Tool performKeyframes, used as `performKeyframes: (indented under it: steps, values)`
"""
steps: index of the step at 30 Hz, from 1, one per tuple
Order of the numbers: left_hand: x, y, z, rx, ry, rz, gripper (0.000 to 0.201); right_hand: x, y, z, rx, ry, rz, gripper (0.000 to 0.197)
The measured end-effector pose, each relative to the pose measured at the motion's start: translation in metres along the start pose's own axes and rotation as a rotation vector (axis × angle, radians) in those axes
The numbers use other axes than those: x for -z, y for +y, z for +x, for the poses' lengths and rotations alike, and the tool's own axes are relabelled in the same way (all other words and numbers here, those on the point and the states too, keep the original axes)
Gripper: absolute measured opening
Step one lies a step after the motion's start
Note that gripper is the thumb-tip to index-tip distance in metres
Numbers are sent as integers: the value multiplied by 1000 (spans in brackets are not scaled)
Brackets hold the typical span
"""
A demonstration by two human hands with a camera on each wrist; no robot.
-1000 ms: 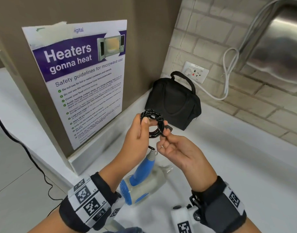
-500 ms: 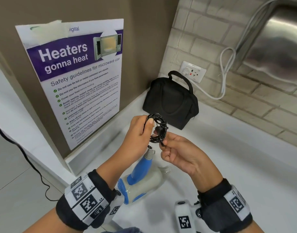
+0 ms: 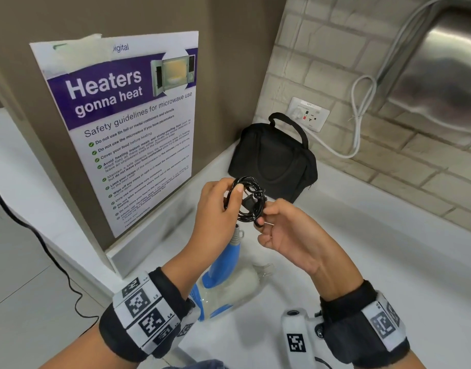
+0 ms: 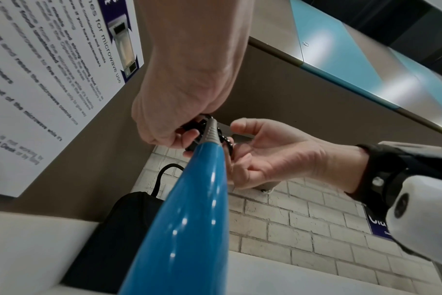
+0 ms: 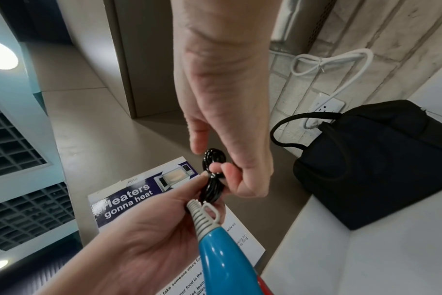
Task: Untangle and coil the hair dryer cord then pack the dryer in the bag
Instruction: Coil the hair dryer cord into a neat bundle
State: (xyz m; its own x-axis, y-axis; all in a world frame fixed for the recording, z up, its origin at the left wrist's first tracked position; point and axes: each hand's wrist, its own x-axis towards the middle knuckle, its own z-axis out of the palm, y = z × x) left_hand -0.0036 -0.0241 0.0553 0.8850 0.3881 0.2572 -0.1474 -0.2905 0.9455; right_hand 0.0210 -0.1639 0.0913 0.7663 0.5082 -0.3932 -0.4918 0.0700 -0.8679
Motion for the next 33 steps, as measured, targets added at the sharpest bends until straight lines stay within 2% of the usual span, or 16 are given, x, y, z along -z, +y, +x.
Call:
performKeyframes:
  steps: [2,5,8,11,13,19,22,27,30,33]
  values:
    - [1,2,-1,-2,-10,-15,14,-3,3,-1,55,54,-160,10]
    - [1,5,-2,-37,-31,-13,16,-7,8,2,139,159,-353,21]
    - [2,6,-2,-79,-21,40,17,-9,9,6,136,199,-304,21]
    - [3,6,-1,-99,-7,81,18,-9,7,6,79,156,-177,17]
    - [3,5,1,-83,-13,75,18,-8,8,7,82,133,-182,19]
    - [5,6,6,-51,-48,60,16,-10,18,8,318,248,-333,19]
    - [3,9,6,-15,-50,30,15,-8,20,12,375,298,-306,15]
    - [2,9,5,-42,-91,90,9,-6,23,16,353,232,-187,18]
    - [7,7,8,-51,-127,118,5,-5,22,16,389,230,-190,18]
    - [10,9,8,-82,-150,83,14,-7,21,15,450,206,-223,27]
